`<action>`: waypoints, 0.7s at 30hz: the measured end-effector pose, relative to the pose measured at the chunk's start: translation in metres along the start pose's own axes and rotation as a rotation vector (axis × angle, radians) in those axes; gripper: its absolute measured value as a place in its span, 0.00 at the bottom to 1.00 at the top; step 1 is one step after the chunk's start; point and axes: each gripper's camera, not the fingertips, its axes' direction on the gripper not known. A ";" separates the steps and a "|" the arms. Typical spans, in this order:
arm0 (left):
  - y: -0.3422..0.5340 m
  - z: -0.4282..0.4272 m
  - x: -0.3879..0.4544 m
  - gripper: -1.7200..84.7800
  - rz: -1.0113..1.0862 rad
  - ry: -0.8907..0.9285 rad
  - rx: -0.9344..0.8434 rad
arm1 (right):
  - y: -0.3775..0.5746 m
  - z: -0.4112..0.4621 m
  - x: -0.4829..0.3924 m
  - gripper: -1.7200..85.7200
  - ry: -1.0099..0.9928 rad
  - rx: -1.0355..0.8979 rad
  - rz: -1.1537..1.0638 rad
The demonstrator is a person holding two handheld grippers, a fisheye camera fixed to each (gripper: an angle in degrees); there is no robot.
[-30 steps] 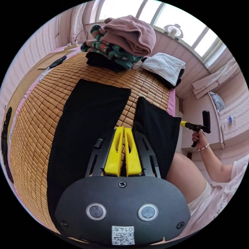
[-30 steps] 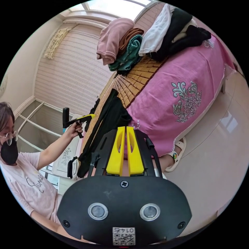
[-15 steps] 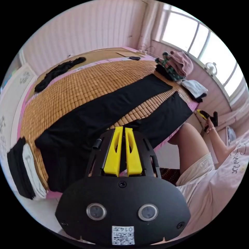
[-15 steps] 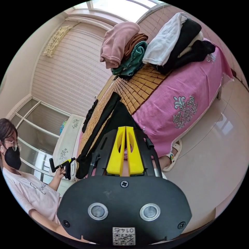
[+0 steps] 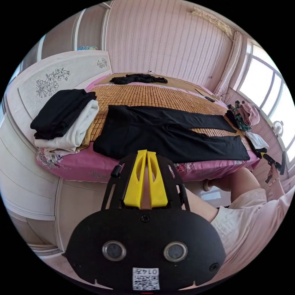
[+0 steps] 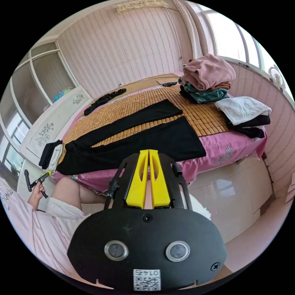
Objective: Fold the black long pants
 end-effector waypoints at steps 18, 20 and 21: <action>0.089 -0.064 -0.141 0.03 -0.245 0.019 0.036 | 0.006 0.024 -0.044 0.02 0.068 -0.043 0.100; 0.102 -0.049 -0.170 0.05 -0.352 0.125 -0.072 | -0.005 0.039 -0.071 0.02 0.305 -0.132 -0.084; 0.104 -0.047 -0.176 0.05 -0.375 0.136 -0.091 | -0.007 0.044 -0.074 0.02 0.355 -0.155 -0.105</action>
